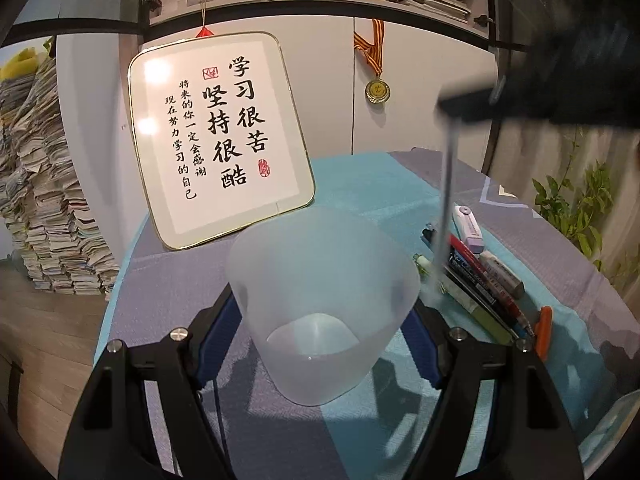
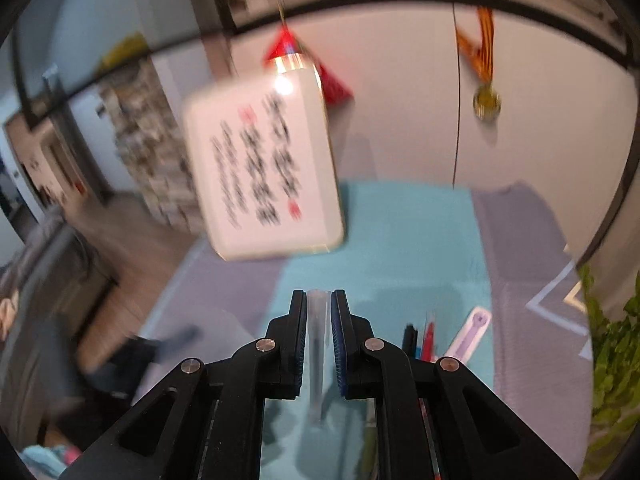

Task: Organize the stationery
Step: 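Grasp the clear pen with the right gripper and lift it, then lower the clear pen into the cup held by the left gripper, release, then grasp the green highlighter from the pen row with the right gripper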

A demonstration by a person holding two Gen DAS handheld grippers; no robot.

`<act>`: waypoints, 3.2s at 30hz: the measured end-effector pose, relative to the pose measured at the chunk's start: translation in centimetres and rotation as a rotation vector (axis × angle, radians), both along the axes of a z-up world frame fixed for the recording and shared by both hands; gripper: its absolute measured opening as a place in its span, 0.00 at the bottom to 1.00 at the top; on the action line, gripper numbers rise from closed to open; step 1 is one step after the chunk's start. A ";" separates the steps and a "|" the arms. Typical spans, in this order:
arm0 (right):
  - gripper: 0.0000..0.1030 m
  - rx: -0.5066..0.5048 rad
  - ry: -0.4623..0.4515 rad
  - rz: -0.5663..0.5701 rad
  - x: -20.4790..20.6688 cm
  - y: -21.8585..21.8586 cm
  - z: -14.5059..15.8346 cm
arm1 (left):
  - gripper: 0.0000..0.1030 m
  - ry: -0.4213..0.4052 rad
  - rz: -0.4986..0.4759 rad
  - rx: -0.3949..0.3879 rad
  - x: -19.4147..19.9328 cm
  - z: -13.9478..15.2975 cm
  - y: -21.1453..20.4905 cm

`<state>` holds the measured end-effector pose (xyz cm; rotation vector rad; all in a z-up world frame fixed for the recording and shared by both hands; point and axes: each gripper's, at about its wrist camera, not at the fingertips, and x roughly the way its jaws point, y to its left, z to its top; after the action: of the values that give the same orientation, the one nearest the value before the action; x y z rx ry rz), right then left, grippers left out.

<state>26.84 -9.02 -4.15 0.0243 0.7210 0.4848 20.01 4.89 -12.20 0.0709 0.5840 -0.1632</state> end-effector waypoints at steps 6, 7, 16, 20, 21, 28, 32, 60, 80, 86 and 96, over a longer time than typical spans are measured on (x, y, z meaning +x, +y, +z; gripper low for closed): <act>0.12 0.034 -0.199 -0.005 -3.7 0.8 5.9 | 0.72 0.000 0.003 -0.015 -0.1 0.0 0.3; 0.12 0.038 -0.213 0.000 -4.2 1.0 6.6 | 0.72 0.000 0.003 -0.018 -0.1 0.0 0.3; 0.12 0.055 -0.197 0.095 -4.8 3.2 7.5 | 0.72 -0.003 0.002 -0.015 0.0 -0.1 0.3; 0.12 0.021 -0.111 0.124 -3.5 4.6 4.9 | 0.72 -0.005 0.001 -0.013 -0.1 -0.1 0.2; 0.12 0.007 -0.092 0.128 -3.1 4.9 4.2 | 0.72 -0.004 0.002 -0.012 -0.1 -0.1 0.2; 0.13 -0.030 -0.011 0.160 -2.0 6.2 1.5 | 0.72 -0.006 -0.004 -0.009 -0.2 -0.1 0.1; 0.13 -0.032 0.016 0.162 -1.5 6.2 0.6 | 0.72 -0.007 -0.004 -0.006 -0.2 -0.1 0.0; 0.13 -0.034 0.198 -0.023 2.0 -1.9 -5.3 | 0.72 -0.004 0.005 0.025 -0.4 -0.3 -0.2; 0.14 -0.314 0.290 0.059 7.2 1.9 -11.2 | 0.72 0.001 -0.001 0.019 -0.4 -0.3 -0.1; 0.14 -0.240 0.276 0.040 5.7 1.5 -10.0 | 0.72 0.001 -0.001 0.019 -0.3 -0.2 -0.2; 0.14 -0.029 0.059 0.008 -1.3 -1.8 -1.6 | 0.72 -0.001 -0.002 0.023 -0.3 -0.3 -0.3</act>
<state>25.58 -10.77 -5.74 0.0083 0.7865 0.4822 19.67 4.55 -12.46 0.0937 0.5846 -0.1583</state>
